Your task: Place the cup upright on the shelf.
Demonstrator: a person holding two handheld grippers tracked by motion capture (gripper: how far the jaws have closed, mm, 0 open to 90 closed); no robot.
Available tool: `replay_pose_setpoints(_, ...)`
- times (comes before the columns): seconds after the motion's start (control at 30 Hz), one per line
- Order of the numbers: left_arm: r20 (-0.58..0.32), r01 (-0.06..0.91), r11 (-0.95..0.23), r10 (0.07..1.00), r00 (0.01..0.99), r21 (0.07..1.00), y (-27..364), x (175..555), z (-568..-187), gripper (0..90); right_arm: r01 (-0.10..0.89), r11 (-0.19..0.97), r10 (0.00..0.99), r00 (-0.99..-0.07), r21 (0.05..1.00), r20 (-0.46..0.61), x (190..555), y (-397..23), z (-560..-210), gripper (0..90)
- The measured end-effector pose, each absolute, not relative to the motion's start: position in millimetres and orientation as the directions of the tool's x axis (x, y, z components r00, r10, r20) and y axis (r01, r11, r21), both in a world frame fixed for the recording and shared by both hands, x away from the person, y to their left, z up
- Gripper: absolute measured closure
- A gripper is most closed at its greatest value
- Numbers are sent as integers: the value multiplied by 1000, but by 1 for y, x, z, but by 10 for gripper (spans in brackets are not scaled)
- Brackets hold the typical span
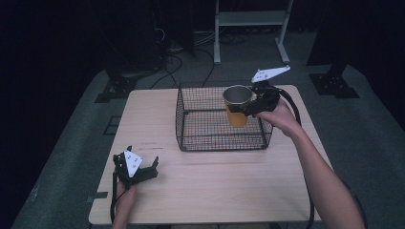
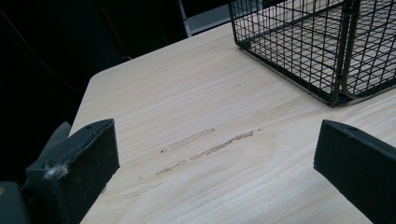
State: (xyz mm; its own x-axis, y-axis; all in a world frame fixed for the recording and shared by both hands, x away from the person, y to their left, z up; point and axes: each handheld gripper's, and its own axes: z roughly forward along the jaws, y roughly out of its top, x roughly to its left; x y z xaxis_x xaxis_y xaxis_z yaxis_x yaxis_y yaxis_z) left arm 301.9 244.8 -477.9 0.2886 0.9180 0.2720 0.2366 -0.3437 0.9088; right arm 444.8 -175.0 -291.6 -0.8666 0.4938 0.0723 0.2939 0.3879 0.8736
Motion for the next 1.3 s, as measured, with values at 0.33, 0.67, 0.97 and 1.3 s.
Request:
replay_pose_setpoints(0.33,270,238,-342,919,288,909,245,302,-478,0,314,398,481,-871,862,95,461,-159,-303,120)
replay_pose_setpoints(0.67,271,237,-344,918,290,909,245,302,-478,0,332,399,489,-866,854,108,476,-148,-313,120)
replay_pose_setpoints(0.97,267,236,-339,919,290,911,245,302,-478,0,356,386,517,-847,851,120,491,-143,-324,119)
replay_pose_setpoints(1.3,267,236,-339,918,292,911,245,302,-478,0,391,403,544,-830,827,127,504,-135,-348,120)
